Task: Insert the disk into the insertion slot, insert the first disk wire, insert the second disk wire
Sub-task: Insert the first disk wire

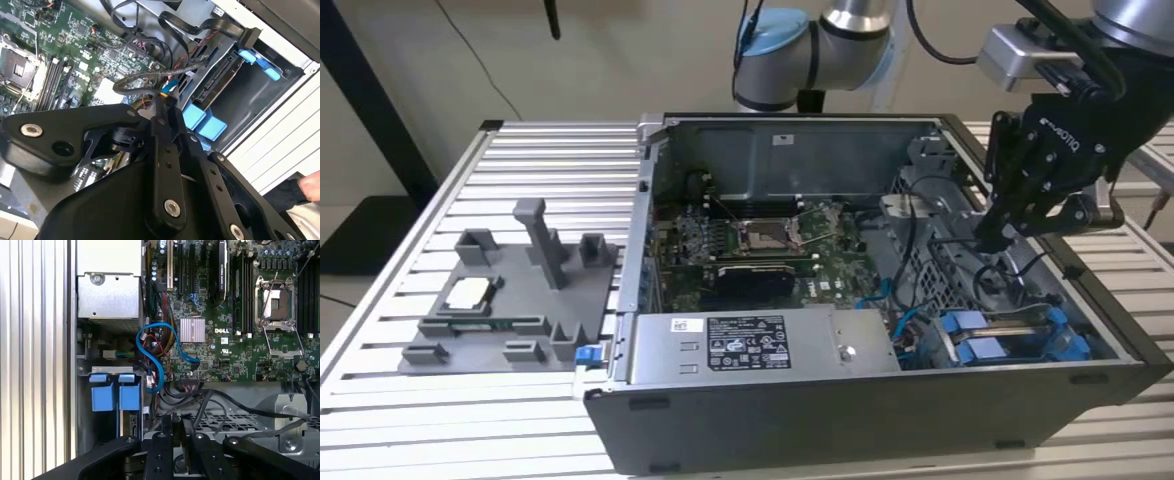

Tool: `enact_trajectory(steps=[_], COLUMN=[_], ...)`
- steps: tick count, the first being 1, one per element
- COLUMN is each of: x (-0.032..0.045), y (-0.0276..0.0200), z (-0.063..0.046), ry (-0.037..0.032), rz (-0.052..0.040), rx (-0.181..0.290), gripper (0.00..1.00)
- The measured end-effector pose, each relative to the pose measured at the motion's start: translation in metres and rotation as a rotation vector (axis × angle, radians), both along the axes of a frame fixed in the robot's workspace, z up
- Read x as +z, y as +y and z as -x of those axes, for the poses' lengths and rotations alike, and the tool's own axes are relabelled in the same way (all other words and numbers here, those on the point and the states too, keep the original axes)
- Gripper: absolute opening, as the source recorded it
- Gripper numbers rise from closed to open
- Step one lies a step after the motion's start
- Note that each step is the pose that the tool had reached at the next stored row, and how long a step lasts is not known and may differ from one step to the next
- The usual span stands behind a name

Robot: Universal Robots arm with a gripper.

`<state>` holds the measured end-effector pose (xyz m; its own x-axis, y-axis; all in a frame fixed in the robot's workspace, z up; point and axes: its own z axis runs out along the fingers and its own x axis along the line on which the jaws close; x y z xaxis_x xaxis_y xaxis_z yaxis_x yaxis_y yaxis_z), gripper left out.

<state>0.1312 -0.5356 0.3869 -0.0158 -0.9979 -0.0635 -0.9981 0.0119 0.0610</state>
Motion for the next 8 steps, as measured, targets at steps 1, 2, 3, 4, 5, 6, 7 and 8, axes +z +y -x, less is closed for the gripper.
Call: enact_trajectory(steps=[1, 2, 3, 4, 5, 6, 7, 8], x=[0.0, 0.0001, 0.0001, 0.0001, 0.0001, 0.0002, 0.0, 0.0], y=[0.0, 0.0, 0.0, 0.0, 0.0, -0.0001, -0.0001, -0.0001], z=[0.0, 0.0, 0.0, 0.0, 0.0, 0.0, 0.0001, 0.0002], ry=[0.0, 0.0, 0.0, 0.0, 0.0, 0.0, 0.0, 0.0], rz=[0.0, 0.0002, 0.0002, 0.0001, -0.0001, -0.0014, -0.0064, -0.0143], rx=[0.0, 0.0, 0.0, 0.0, 0.0, 0.0, 0.0, 0.0], gripper=[0.19, 0.19, 0.19, 0.19, 0.19, 0.19, 0.19, 0.19])
